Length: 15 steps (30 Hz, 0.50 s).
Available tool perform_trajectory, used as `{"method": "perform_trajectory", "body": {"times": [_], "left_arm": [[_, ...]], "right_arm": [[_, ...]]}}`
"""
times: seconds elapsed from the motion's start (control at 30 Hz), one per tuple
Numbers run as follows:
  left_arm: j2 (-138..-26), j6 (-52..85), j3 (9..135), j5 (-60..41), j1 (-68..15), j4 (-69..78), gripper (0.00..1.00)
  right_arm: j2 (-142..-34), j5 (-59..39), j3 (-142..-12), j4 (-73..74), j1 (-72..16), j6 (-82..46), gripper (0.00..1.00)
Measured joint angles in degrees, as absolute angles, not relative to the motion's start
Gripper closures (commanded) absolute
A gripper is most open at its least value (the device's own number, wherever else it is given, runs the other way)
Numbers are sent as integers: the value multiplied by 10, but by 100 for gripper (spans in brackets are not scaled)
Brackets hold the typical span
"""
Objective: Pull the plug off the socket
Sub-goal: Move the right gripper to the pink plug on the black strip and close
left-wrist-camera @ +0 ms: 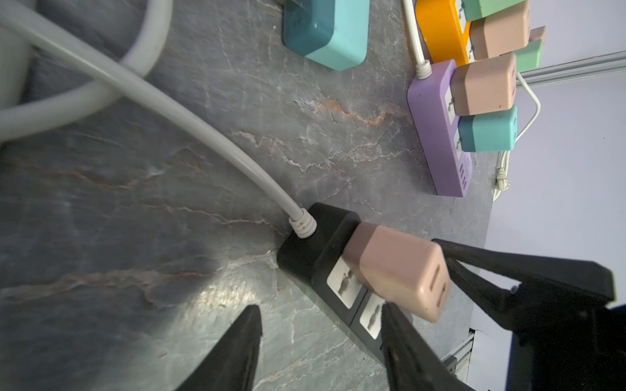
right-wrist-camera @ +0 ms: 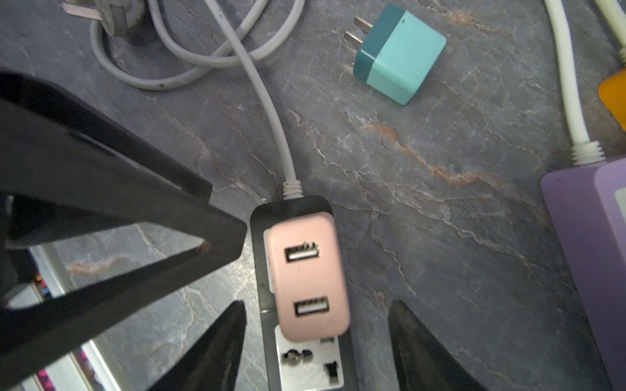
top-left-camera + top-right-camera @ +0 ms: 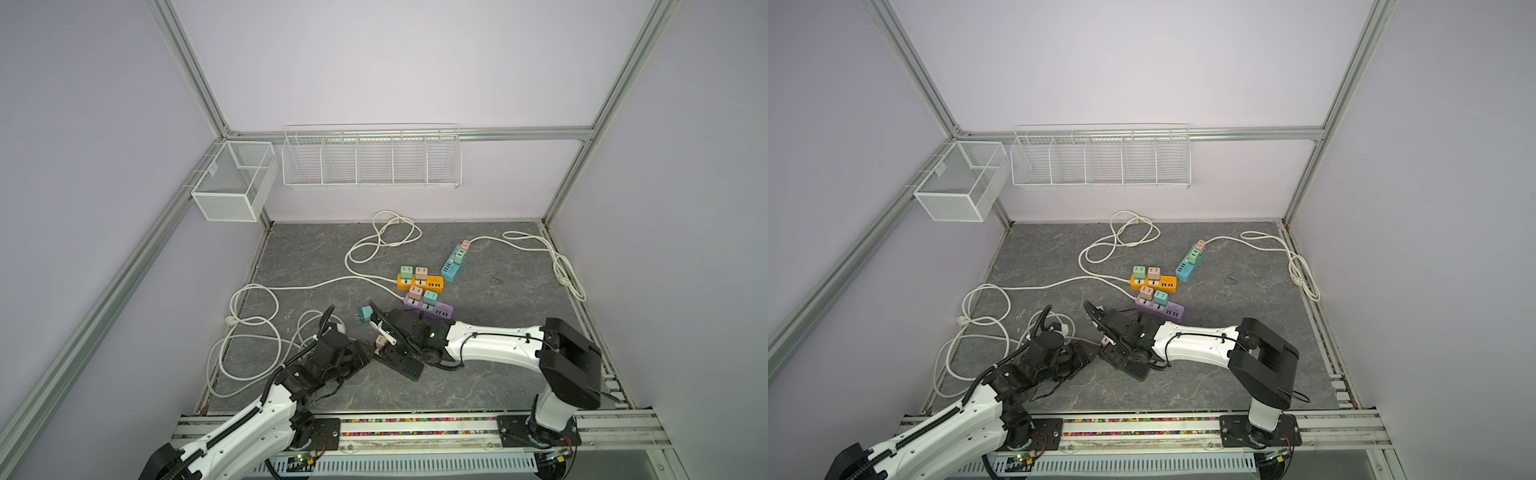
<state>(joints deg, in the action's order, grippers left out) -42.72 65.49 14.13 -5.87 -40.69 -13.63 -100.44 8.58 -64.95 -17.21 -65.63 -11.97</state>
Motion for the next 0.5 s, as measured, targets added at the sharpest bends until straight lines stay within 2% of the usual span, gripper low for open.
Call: {"method": "perform_trajectory", "body": {"times": [0.5], "left_arm": [[-489, 656, 131, -59, -407, -79, 50]], "right_arm": [[-1034, 90, -668, -156, -656, -106, 36]]}}
